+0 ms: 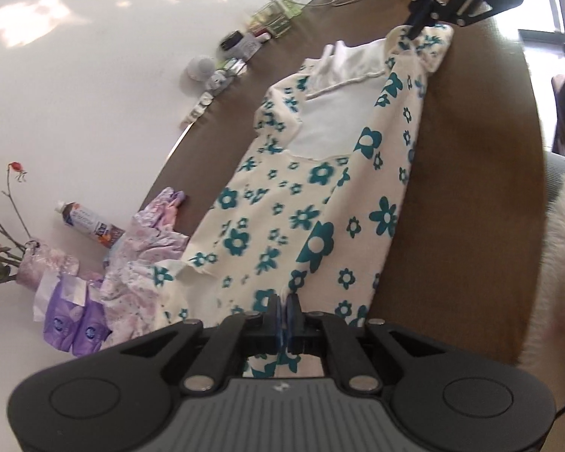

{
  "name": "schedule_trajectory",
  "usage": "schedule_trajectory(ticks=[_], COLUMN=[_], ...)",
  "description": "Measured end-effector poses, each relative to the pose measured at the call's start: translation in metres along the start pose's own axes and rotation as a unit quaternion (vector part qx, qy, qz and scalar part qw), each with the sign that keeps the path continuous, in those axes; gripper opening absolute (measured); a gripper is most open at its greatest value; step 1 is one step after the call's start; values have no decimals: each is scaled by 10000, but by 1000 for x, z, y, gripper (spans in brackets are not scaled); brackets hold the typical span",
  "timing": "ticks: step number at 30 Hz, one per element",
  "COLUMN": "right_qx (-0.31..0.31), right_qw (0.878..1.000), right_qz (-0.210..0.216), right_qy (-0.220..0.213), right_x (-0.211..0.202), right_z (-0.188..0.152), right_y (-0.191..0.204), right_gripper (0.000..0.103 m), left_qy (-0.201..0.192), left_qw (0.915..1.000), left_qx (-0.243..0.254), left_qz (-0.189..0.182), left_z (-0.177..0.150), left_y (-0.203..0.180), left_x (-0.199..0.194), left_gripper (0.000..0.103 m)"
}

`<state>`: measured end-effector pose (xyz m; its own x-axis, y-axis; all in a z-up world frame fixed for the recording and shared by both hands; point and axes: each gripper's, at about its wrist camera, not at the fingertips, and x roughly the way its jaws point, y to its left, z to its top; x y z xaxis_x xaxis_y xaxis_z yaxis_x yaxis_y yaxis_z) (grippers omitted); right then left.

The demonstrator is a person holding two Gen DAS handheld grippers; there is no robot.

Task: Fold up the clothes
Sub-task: 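Pinch the shirt hem with the left tool while the right tool pinches the hem too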

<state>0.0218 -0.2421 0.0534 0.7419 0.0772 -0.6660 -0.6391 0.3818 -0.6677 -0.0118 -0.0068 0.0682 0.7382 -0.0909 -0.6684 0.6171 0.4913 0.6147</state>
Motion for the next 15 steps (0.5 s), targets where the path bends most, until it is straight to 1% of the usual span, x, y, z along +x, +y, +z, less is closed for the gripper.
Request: schedule_trajectory(ticks=[5, 15], right_qx=[143, 348], right_qw=[9999, 9992], right_qz=[38, 197], right_qy=[44, 70], right_x=[17, 50], right_z=[3, 4], right_y=[-11, -29], right_gripper=[2, 2], left_qy=[40, 164], left_qw=[10000, 9994], left_qx=[-65, -246], left_qz=[18, -166], left_z=[4, 7], left_y=[12, 27], left_x=[22, 54], left_gripper=[2, 2])
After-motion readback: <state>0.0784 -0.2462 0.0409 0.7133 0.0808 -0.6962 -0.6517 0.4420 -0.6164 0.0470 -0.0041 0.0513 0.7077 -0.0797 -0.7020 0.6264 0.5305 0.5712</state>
